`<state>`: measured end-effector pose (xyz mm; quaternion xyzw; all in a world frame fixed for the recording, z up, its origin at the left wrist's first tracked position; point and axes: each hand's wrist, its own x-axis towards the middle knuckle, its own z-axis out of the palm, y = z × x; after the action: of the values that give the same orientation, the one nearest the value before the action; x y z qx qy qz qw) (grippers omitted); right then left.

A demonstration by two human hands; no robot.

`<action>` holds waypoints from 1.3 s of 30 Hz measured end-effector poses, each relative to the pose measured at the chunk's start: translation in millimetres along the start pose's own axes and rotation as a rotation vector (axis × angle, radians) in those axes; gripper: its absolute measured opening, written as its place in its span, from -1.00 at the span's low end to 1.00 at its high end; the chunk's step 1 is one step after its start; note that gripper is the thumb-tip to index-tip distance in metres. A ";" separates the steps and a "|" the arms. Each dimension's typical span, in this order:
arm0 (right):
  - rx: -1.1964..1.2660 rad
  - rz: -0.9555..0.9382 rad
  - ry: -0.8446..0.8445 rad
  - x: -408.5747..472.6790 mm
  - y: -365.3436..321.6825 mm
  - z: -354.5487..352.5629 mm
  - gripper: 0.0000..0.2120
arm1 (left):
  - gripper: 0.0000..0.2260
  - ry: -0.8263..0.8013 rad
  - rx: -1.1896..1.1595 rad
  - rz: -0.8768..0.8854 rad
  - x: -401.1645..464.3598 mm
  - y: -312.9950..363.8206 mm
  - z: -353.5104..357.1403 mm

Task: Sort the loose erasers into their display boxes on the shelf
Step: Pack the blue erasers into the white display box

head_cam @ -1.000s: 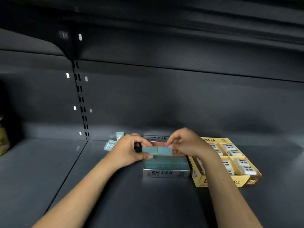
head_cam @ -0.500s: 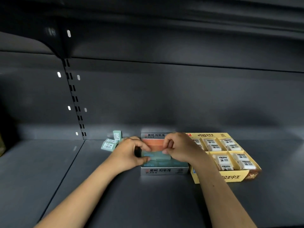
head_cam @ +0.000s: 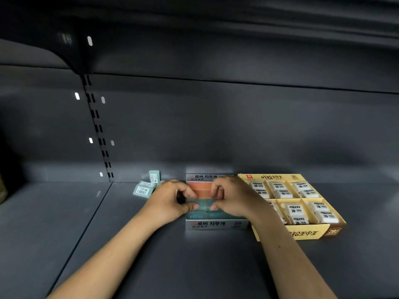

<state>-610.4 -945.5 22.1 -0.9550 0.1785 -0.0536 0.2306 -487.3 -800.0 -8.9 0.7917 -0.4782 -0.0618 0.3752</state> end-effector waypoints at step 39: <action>-0.574 -0.162 -0.010 79.2 -98.6 47.5 -0.75 | -0.78 -0.078 0.096 -0.295 -6.4 -79.0 -79.6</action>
<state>-496.7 -872.6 26.8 -0.9926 0.1085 -0.0142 -0.0531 -398.3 -731.7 -5.6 0.8674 -0.3733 -0.1239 0.3047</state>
